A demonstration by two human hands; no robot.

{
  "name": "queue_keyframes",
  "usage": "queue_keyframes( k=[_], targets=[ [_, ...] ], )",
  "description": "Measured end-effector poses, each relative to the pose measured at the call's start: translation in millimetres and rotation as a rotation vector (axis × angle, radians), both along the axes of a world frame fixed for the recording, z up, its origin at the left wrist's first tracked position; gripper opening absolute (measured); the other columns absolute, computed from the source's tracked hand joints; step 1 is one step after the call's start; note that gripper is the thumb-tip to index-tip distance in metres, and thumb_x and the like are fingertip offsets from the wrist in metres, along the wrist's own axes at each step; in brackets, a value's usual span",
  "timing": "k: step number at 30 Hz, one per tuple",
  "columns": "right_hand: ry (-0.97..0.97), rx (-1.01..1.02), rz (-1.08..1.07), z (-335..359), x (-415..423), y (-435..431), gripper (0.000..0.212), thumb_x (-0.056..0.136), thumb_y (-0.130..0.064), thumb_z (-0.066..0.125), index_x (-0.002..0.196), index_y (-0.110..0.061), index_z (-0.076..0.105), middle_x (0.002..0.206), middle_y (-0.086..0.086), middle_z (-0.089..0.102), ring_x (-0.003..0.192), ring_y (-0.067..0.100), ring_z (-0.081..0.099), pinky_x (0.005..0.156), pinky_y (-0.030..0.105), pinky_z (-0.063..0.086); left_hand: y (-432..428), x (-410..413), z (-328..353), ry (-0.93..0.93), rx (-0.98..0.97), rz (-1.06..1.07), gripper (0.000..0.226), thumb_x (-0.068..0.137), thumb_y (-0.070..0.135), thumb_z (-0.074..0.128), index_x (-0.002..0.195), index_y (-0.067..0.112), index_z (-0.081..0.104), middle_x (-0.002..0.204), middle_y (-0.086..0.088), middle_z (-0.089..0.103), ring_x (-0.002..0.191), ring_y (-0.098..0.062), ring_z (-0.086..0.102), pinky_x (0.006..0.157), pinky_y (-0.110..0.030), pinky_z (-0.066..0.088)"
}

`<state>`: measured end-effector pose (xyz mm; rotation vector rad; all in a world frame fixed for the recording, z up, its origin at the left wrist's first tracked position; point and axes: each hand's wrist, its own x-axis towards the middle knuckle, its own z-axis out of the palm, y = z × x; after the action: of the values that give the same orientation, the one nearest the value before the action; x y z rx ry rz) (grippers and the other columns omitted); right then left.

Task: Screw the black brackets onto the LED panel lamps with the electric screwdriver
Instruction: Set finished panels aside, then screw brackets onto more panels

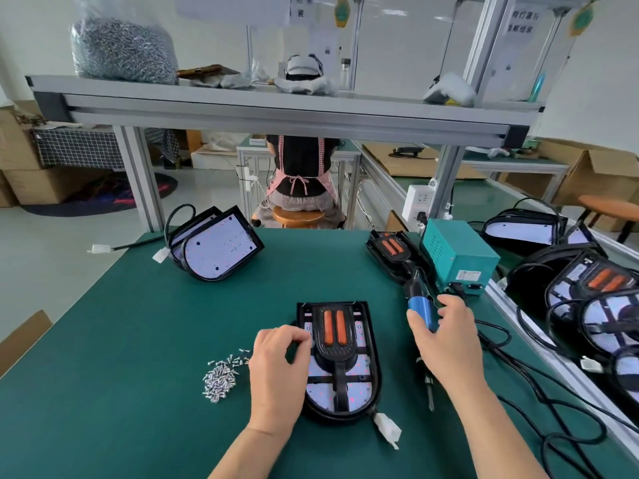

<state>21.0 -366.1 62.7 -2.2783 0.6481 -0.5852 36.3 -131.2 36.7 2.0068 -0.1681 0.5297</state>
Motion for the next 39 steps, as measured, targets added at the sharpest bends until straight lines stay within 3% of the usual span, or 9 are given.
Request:
queue_keyframes(
  k=[4, 9, 15, 19, 23, 27, 31, 35, 39],
  targets=[
    [0.355, -0.197, 0.01, -1, 30, -12, 0.071, 0.091, -0.053, 0.066, 0.138, -0.012, 0.034, 0.113, 0.007, 0.058, 0.094, 0.027, 0.059, 0.069, 0.034, 0.044, 1, 1, -4, 0.0, -0.011, -0.002, 0.037, 0.079, 0.002, 0.079, 0.073, 0.035, 0.064, 0.078, 0.024, 0.06, 0.087, -0.006, 0.059, 0.072, -0.009, 0.04],
    [0.435, -0.144, -0.061, 3, 44, -19, 0.053, 0.087, -0.045, 0.07, 0.114, -0.016, 0.034, 0.085, -0.002, 0.054, 0.074, 0.021, 0.058, 0.057, 0.031, 0.04, 1, 1, -5, 0.01, -0.066, -0.018, 0.04, 0.082, 0.004, 0.078, 0.078, 0.042, 0.064, 0.085, 0.02, 0.063, 0.089, -0.005, 0.062, 0.074, -0.013, 0.042],
    [0.163, 0.329, -0.057, -1, 37, -27, 0.034, 0.084, -0.033, 0.07, 0.094, -0.011, 0.046, 0.089, 0.007, 0.058, 0.072, 0.02, 0.055, 0.06, 0.034, 0.042, 2, 1, -2, -0.028, -0.044, -0.039, 0.034, 0.083, 0.003, 0.077, 0.082, 0.035, 0.068, 0.099, 0.032, 0.062, 0.092, -0.01, 0.061, 0.076, -0.018, 0.043],
    [-0.005, 0.725, 0.01, 2, 31, -24, 0.027, 0.091, -0.034, 0.069, 0.1, -0.011, 0.057, 0.091, 0.007, 0.057, 0.076, 0.022, 0.055, 0.067, 0.034, 0.044, 2, 1, -1, -0.02, -0.046, -0.03, 0.036, 0.082, 0.0, 0.077, 0.082, 0.035, 0.068, 0.098, 0.032, 0.062, 0.092, -0.012, 0.061, 0.077, -0.018, 0.043],
    [-0.232, 1.07, 0.032, 11, 27, -16, 0.022, 0.09, -0.031, 0.073, 0.099, -0.014, 0.063, 0.076, 0.003, 0.061, 0.063, 0.018, 0.057, 0.063, 0.03, 0.048, 1, 0, 0, -0.016, -0.051, -0.031, 0.039, 0.082, -0.001, 0.077, 0.083, 0.037, 0.067, 0.1, 0.037, 0.06, 0.091, -0.015, 0.063, 0.075, -0.02, 0.044],
    [-0.378, 1.401, 0.0, 23, 26, -5, 0.032, 0.082, -0.038, 0.079, 0.097, -0.017, 0.06, 0.071, 0.003, 0.061, 0.057, 0.016, 0.057, 0.057, 0.028, 0.047, 1, 0, 0, 0.009, -0.073, -0.02, 0.039, 0.083, 0.004, 0.077, 0.08, 0.041, 0.066, 0.095, 0.031, 0.063, 0.089, -0.011, 0.064, 0.072, -0.017, 0.043],
    [-0.555, 1.794, -0.124, 38, 28, 8, 0.045, 0.085, -0.043, 0.078, 0.115, -0.021, 0.054, 0.083, 0.002, 0.06, 0.061, 0.013, 0.057, 0.058, 0.027, 0.049, 2, 1, 1, 0.039, -0.129, 0.022, 0.042, 0.085, 0.004, 0.075, 0.077, 0.043, 0.064, 0.08, 0.017, 0.065, 0.086, -0.013, 0.064, 0.071, -0.017, 0.041],
    [-0.595, 1.88, -0.161, 46, 28, 23, 0.037, 0.085, -0.042, 0.078, 0.1, -0.017, 0.056, 0.075, -0.001, 0.062, 0.057, 0.012, 0.058, 0.061, 0.028, 0.046, 2, -5, 8, 0.015, -0.098, 0.006, 0.038, 0.083, 0.001, 0.077, 0.077, 0.037, 0.067, 0.096, 0.032, 0.063, 0.089, -0.009, 0.059, 0.075, -0.008, 0.042],
    [-0.662, 1.816, -0.144, 46, 31, 42, 0.035, 0.087, -0.034, 0.078, 0.101, -0.014, 0.053, 0.065, 0.0, 0.057, 0.05, 0.011, 0.054, 0.056, 0.027, 0.047, -7, -15, 18, 0.003, -0.138, -0.051, 0.041, 0.078, -0.001, 0.08, 0.075, 0.039, 0.071, 0.091, 0.026, 0.066, 0.088, -0.003, 0.062, 0.075, -0.008, 0.046]
  ],
)
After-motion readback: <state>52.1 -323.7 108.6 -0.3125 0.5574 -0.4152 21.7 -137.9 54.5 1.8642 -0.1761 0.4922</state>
